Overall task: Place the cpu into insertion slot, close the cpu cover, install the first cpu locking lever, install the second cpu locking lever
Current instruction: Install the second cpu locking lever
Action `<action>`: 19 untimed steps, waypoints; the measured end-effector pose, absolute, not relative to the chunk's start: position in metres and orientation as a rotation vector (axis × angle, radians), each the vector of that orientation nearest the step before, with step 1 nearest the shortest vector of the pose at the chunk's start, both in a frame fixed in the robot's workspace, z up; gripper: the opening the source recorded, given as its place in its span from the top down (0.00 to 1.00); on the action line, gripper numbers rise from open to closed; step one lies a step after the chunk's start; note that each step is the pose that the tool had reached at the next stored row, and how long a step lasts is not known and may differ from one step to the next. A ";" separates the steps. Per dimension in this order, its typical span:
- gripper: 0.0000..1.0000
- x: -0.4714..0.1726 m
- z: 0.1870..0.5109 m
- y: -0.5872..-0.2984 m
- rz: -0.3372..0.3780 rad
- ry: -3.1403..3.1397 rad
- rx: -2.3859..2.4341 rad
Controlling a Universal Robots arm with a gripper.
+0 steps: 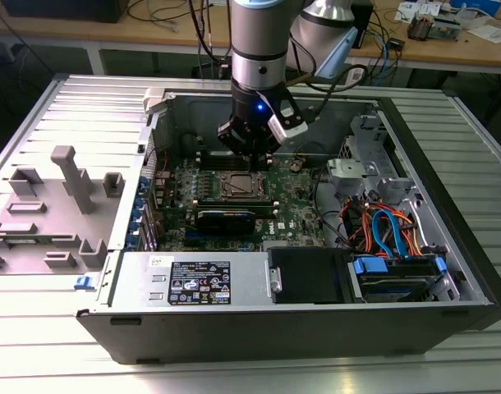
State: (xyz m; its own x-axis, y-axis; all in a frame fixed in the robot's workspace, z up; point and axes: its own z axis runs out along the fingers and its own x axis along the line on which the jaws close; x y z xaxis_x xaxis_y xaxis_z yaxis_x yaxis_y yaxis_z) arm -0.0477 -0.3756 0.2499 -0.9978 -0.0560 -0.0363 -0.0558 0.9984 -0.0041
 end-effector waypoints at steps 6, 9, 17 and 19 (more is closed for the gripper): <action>0.89 -0.048 0.249 -0.377 -0.006 3.105 -0.087; 0.89 -0.049 0.248 -0.384 -0.005 3.105 -0.087; 0.89 -0.049 0.248 -0.406 0.052 3.104 -0.086; 0.89 -0.049 0.248 -0.411 0.053 3.104 -0.086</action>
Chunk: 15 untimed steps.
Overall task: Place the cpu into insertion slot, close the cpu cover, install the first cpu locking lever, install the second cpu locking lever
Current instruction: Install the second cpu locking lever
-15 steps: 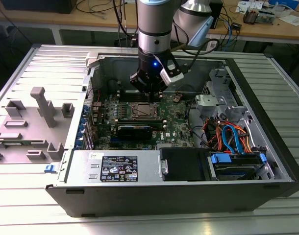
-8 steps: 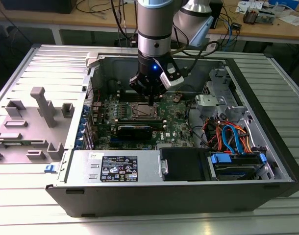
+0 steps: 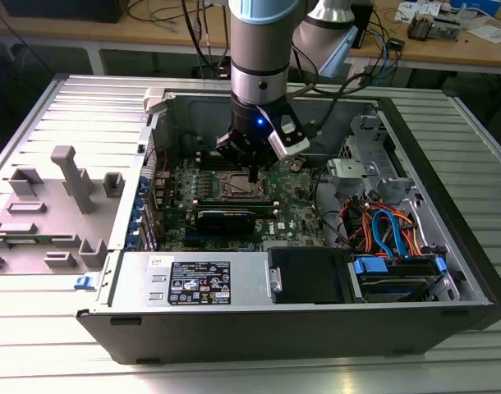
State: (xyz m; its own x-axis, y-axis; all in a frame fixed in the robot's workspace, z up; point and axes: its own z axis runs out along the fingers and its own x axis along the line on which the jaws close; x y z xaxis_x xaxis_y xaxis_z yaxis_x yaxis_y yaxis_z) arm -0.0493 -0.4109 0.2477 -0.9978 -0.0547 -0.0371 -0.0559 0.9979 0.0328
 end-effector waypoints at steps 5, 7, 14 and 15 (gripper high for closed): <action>0.89 -0.051 0.248 -0.418 0.058 3.103 -0.086; 0.89 -0.051 0.248 -0.418 0.058 3.104 -0.086; 0.89 -0.051 0.248 -0.418 0.058 3.104 -0.086; 0.89 -0.051 0.248 -0.418 0.058 3.104 -0.086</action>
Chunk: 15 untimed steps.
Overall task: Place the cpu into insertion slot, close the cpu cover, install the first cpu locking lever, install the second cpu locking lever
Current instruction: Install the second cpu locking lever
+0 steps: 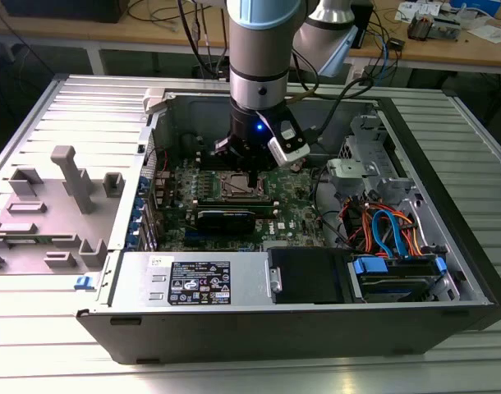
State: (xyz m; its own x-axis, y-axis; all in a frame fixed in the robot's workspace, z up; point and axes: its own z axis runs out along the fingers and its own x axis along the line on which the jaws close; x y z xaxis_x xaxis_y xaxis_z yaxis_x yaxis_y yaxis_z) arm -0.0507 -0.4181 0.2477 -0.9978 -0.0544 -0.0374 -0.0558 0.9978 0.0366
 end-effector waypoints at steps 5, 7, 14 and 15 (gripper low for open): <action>0.89 -0.053 0.248 -0.418 0.058 3.104 -0.086; 0.89 -0.056 0.248 -0.418 0.058 3.103 -0.086; 0.89 -0.062 0.247 -0.424 0.060 3.110 -0.086; 0.89 -0.062 0.246 -0.428 0.066 3.110 -0.086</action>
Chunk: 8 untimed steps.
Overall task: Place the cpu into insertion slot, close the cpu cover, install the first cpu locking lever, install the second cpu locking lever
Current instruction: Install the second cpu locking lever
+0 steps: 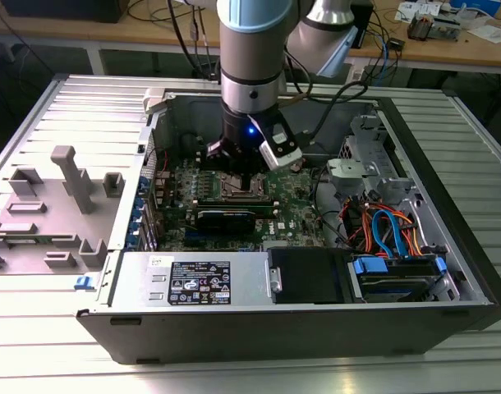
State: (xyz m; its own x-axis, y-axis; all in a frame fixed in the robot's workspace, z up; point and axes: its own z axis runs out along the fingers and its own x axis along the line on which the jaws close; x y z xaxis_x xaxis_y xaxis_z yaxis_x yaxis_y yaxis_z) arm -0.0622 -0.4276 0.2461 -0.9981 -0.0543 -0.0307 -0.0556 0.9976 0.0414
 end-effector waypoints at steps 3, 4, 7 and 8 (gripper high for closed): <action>0.89 -0.063 0.244 -0.434 0.082 3.110 -0.085; 0.89 -0.064 0.244 -0.435 0.088 3.110 -0.085; 0.89 -0.072 0.242 -0.436 0.109 3.109 -0.086; 0.89 -0.075 0.240 -0.436 0.117 3.109 -0.086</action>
